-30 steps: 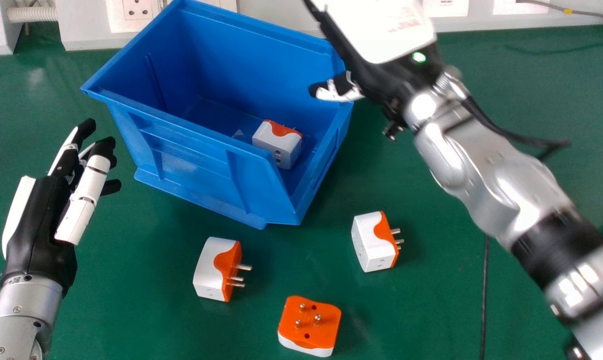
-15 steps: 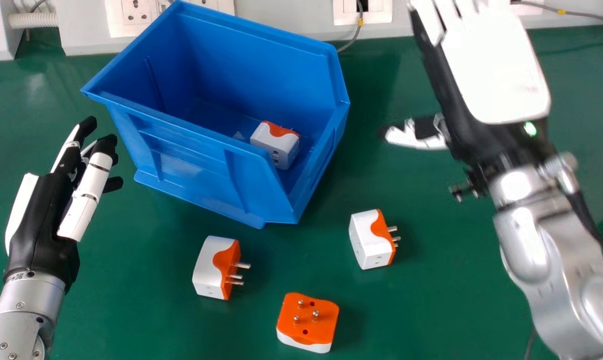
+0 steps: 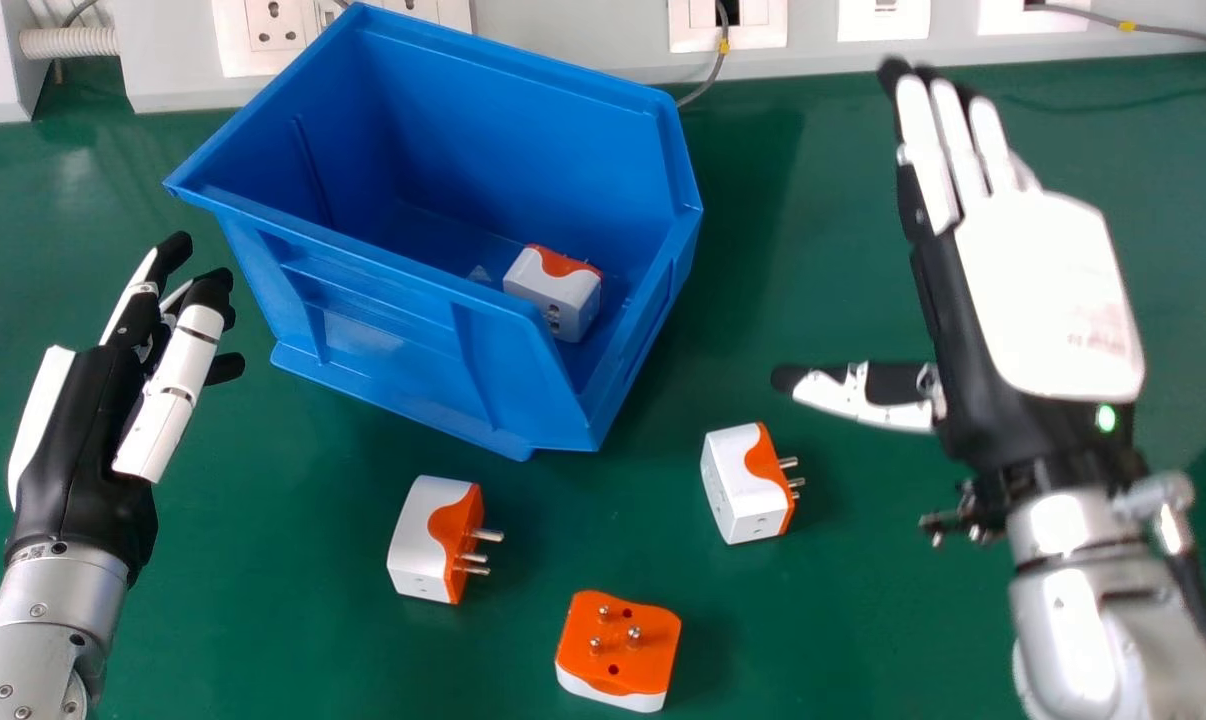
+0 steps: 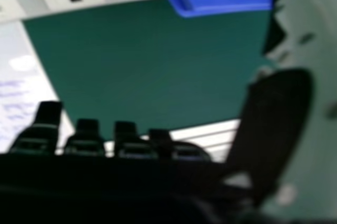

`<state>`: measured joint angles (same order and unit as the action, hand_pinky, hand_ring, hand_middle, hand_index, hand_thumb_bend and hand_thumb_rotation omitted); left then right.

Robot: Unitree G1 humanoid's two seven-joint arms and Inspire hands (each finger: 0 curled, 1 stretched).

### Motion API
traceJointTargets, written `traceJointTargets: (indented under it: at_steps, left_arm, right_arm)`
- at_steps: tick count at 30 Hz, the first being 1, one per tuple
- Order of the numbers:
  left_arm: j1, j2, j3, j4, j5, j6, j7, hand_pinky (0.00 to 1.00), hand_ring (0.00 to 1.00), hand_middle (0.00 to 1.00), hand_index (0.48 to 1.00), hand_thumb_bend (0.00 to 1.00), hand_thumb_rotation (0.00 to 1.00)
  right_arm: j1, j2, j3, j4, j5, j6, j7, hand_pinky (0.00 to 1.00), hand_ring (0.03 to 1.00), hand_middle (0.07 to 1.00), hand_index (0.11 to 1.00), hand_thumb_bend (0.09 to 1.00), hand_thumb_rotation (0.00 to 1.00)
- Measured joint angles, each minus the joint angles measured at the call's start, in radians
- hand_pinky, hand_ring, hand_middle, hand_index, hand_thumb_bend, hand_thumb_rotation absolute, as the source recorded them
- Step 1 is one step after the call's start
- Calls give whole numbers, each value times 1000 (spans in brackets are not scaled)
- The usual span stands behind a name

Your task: Pick all objects and put in blue box

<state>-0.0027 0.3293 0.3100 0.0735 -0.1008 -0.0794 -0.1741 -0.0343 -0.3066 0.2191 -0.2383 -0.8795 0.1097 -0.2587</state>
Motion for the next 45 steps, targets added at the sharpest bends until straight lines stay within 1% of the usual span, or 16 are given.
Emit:
traceJointTargets:
  at_steps: [10, 14, 18, 19, 23, 27, 30, 32, 38, 45]
  left_arm:
    - [1, 1, 1, 0, 0, 0, -2, 799, 883, 901, 949, 379, 812]
    - [3, 1, 2, 0, -1, 0, -3, 799, 883, 901, 949, 382, 811]
    - [5, 2, 4, 0, -7, 0, -7, 799, 883, 901, 949, 384, 811]
    - [6, 2, 5, 0, -7, 0, -8, 799, 883, 901, 949, 384, 811]
    - [7, 5, 11, 0, -7, 0, -12, 800, 883, 901, 949, 385, 811]
    - [10, 6, 11, -6, -7, 3, -13, 800, 883, 901, 949, 386, 811]
    - [11, 6, 12, -11, -7, 4, -13, 799, 883, 901, 949, 387, 811]
    - [11, 8, 12, -11, -7, 4, -13, 800, 882, 901, 948, 386, 810]
    - [13, 9, 12, -13, -7, 5, -14, 800, 882, 901, 947, 386, 810]
    - [14, 13, 14, -14, -8, 8, -17, 801, 882, 901, 947, 389, 813]
  right_arm:
    - [127, 134, 60, 0, -3, 53, -25, 906, 1000, 1000, 995, 581, 265]
    - [158, 195, 102, 6, -38, 83, -74, 907, 999, 1000, 995, 567, 306]
    - [185, 253, 141, 40, -46, 113, -116, 892, 985, 1000, 988, 559, 360]
    - [191, 263, 149, 49, -46, 120, -124, 892, 985, 1000, 988, 559, 360]
    - [198, 276, 164, 94, -44, 120, -164, 868, 959, 990, 962, 558, 391]
    - [197, 288, 177, 128, -39, 126, -172, 851, 946, 983, 947, 557, 411]
    - [187, 310, 187, 154, -39, 157, -172, 840, 939, 980, 943, 557, 415]
    - [174, 321, 190, 172, -38, 178, -171, 809, 920, 966, 933, 559, 412]
    - [119, 324, 188, 246, -29, 212, -159, 769, 892, 937, 907, 561, 394]
    - [74, 315, 184, 290, -12, 237, -111, 757, 884, 927, 897, 558, 365]
